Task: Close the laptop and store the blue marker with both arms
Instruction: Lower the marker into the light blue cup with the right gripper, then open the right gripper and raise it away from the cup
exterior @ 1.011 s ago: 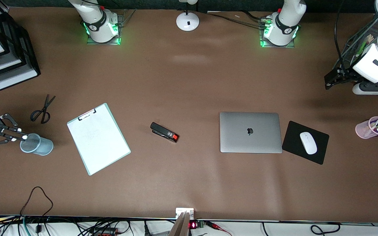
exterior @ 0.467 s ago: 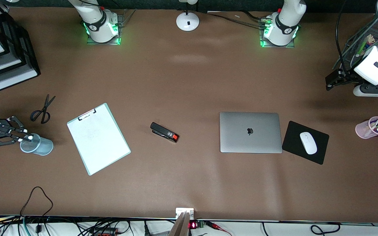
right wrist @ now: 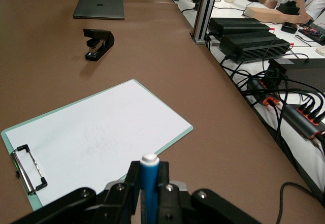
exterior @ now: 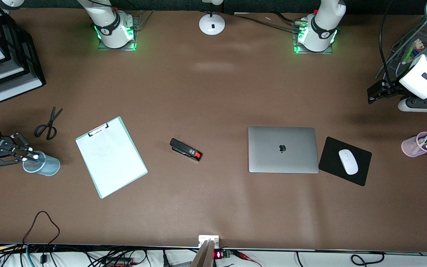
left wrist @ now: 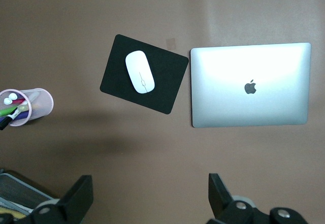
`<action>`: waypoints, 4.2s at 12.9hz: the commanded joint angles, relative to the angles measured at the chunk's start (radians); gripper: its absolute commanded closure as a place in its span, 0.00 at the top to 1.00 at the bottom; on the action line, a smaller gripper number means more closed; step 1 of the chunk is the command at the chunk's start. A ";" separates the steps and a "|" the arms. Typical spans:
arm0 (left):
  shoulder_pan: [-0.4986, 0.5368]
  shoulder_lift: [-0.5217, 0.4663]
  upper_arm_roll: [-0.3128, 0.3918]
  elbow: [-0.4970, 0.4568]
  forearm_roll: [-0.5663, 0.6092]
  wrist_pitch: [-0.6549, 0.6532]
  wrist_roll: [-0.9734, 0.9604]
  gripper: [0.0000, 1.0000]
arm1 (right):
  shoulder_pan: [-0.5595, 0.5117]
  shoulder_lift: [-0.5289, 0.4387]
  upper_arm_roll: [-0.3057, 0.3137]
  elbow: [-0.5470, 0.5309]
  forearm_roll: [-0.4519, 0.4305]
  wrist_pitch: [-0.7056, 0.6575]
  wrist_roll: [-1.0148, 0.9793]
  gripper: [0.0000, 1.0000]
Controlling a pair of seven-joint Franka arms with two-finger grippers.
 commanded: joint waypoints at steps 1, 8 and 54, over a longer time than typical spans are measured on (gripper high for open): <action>-0.002 0.016 -0.002 0.041 -0.015 -0.025 0.027 1.00 | -0.025 0.018 0.013 0.028 0.021 -0.025 -0.017 0.41; -0.004 0.016 -0.015 0.045 -0.007 -0.025 0.024 1.00 | -0.011 -0.004 0.011 0.039 -0.085 -0.016 0.151 1.00; -0.007 0.048 -0.033 0.082 0.000 -0.023 0.076 1.00 | 0.556 -0.350 -0.111 0.209 -0.963 -0.203 2.170 1.00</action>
